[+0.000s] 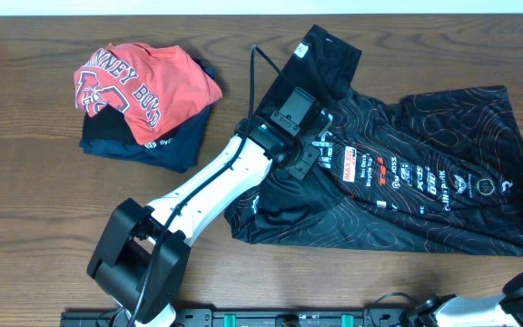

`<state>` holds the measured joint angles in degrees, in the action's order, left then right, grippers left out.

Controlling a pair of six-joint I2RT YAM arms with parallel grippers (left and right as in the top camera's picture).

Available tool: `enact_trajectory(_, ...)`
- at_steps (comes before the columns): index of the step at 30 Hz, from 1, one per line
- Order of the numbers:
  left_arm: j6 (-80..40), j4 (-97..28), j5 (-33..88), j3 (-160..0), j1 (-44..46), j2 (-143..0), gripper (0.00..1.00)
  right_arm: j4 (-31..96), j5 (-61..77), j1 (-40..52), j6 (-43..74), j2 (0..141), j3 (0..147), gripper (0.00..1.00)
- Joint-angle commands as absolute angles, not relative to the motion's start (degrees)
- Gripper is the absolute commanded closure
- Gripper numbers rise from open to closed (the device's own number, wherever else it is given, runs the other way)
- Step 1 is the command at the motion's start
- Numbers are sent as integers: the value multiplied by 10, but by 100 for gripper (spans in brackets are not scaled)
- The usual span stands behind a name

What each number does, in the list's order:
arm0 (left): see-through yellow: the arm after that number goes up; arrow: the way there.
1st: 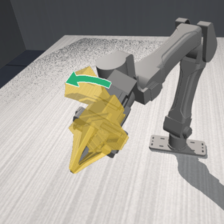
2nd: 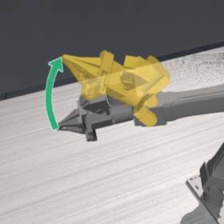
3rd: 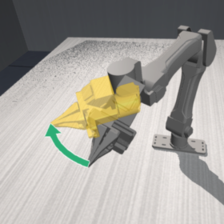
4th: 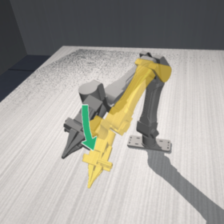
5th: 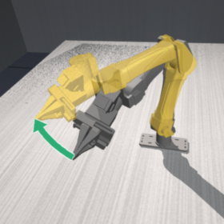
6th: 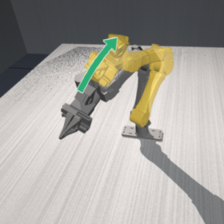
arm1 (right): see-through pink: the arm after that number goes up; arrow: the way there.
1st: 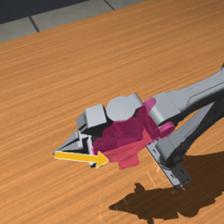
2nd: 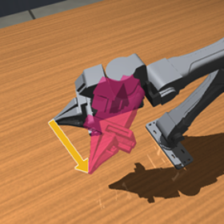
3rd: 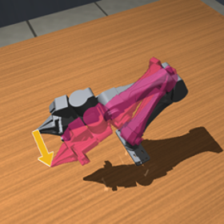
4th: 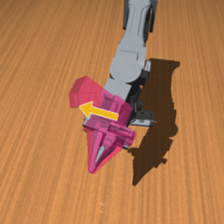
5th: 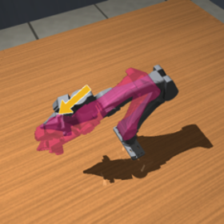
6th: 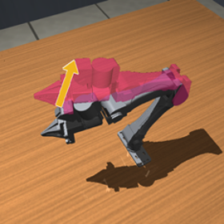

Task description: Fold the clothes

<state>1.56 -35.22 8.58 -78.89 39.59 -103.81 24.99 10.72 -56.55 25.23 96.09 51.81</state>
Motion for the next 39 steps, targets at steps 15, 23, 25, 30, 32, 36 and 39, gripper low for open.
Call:
enact_trajectory(15, 23, -365, 79, -802, 395, -1038, 94, 213, 88, -562, 230, 989, 528, 56)
enact_trajectory(23, 23, -364, 79, -802, 395, -1038, 94, 250, 48, -562, 238, 1002, 528, 62)
enact_trajectory(25, 23, -364, 78, -802, 395, -1038, 94, 251, 47, -562, 237, 1004, 528, 63)
enact_trajectory(30, 23, -366, 78, -802, 395, -1038, 94, 252, 44, -562, 237, 1004, 528, 70)
enact_trajectory(32, 23, -366, 78, -802, 395, -1038, 94, 252, 31, -562, 237, 1004, 528, 71)
enact_trajectory(36, 23, -366, 79, -802, 395, -1038, 94, 252, 23, -562, 237, 1004, 528, 74)
enact_trajectory(39, 23, -366, 78, -802, 395, -1038, 94, 253, 5, -562, 237, 1004, 528, 78)
